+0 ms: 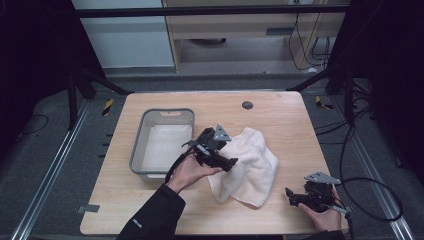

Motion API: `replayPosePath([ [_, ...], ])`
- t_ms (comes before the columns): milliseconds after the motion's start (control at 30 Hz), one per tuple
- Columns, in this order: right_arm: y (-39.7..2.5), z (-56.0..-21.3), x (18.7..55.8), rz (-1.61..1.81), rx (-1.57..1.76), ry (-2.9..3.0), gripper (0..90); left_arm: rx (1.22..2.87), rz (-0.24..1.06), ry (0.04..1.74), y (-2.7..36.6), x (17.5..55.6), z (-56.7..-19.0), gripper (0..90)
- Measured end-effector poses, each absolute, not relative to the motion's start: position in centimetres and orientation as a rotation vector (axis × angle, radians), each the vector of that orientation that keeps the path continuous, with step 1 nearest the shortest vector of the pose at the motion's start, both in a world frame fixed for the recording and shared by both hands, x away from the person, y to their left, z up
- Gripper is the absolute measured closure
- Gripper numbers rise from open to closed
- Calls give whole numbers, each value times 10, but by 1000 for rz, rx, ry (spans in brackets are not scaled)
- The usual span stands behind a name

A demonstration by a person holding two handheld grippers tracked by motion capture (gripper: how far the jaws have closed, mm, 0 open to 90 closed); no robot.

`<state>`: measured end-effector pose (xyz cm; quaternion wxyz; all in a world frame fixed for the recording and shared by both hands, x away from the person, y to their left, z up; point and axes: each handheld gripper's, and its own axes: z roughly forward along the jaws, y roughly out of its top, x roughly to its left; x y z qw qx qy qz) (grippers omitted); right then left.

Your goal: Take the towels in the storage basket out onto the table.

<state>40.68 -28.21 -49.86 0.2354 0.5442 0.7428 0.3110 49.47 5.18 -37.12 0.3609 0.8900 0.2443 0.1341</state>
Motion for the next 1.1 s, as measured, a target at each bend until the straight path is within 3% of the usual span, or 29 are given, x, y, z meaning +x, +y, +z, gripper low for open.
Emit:
replayPosePath([
  [667, -283, -499, 407, 858, 1496, 2032, 49, 2080, 465, 784, 135, 454, -364, 217],
  [1100, -284, -499, 406, 863, 1519, 2019, 46, 2000, 499, 904, 194, 427, -378, 233],
])
